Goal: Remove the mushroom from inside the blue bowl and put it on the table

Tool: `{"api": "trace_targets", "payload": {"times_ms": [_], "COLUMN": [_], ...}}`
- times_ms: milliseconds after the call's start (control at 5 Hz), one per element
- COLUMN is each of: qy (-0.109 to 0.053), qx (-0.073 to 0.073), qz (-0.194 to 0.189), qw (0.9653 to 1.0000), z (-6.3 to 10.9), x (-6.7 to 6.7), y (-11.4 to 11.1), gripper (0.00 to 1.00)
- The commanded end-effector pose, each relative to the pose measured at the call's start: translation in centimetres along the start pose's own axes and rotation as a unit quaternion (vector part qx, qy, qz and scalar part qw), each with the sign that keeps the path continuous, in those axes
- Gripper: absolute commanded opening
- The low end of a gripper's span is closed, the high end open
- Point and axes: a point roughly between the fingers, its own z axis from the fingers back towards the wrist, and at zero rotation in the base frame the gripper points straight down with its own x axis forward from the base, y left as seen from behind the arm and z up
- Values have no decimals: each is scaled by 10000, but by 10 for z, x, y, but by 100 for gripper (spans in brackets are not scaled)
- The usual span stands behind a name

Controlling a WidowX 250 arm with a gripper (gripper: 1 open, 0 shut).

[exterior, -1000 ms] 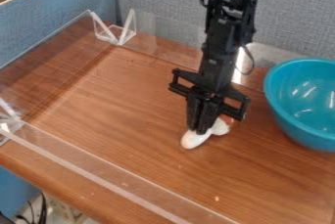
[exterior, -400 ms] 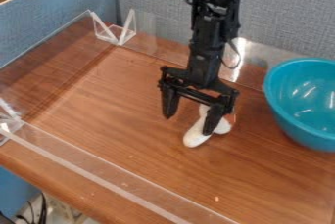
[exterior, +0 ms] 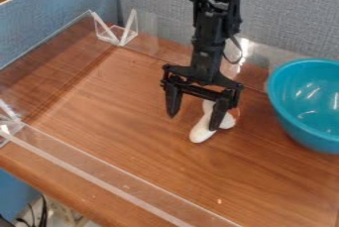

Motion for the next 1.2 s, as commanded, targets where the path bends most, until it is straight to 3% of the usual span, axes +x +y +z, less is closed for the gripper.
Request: {"api": "trace_targets", "payload": {"times_ms": [0,400,800,1000], "qy": [-186,-222,-279,-311], "qx": [-77,-144,-135,-155], "qz": [251,632,374,469], "qw": [9995,9977,9988,9983], "z": [4,11,11,16], "x": [3,-1,-3,-9], "y": [-5,6,-19,-14], "gripper": [100,100,100,100]}}
